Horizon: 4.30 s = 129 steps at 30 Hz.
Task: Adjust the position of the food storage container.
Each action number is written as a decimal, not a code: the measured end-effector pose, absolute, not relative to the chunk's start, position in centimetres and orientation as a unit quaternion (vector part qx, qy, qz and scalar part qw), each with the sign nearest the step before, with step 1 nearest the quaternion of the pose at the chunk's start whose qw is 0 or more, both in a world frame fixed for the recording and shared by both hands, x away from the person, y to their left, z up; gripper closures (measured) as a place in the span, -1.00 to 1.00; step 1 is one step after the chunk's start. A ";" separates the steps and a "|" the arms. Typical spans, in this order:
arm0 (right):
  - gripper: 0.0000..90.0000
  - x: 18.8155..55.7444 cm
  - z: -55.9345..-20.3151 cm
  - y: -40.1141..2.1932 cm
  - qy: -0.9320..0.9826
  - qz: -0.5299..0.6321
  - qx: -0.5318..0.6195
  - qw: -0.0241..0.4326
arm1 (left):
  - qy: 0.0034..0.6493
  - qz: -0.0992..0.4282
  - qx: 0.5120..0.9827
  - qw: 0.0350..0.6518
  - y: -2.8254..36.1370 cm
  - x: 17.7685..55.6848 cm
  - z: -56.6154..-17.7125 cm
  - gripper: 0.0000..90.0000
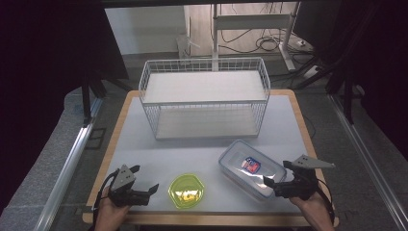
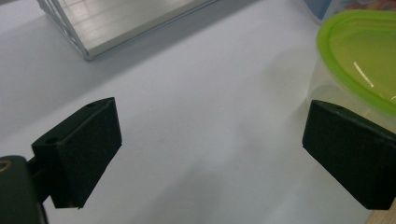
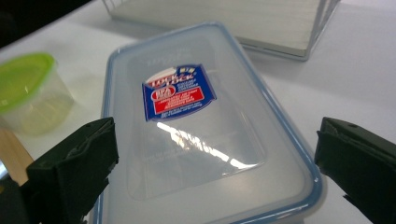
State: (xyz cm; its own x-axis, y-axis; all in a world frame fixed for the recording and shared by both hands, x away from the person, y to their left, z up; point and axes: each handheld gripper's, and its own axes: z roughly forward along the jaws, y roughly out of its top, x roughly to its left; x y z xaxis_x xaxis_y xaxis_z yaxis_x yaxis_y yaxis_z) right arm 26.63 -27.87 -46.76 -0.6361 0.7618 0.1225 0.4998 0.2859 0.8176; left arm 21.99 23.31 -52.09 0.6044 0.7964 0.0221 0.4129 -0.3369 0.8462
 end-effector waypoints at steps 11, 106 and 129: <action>-1.00 26.5 -46.9 -27.7 0.805 0.416 0.388 0.168 | 0.379 0.213 0.800 0.414 22.7 22.0 -52.2 -0.89; -0.73 26.4 -46.8 -27.4 0.794 0.416 0.399 0.194 | 0.416 0.133 0.814 0.383 19.8 27.4 -49.6 1.00; 0.99 24.5 -47.1 -32.2 0.779 0.360 0.490 0.152 | 0.336 0.104 0.834 0.425 8.3 33.1 -50.1 0.91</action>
State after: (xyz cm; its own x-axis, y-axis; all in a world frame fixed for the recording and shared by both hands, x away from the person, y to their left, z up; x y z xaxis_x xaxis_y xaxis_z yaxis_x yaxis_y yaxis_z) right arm 24.53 -32.22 -47.10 -0.4734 0.8731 0.1165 0.6540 0.2598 0.7105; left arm 33.06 8.26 -50.12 0.7527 0.6489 -0.1112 0.4714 -0.4133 0.7791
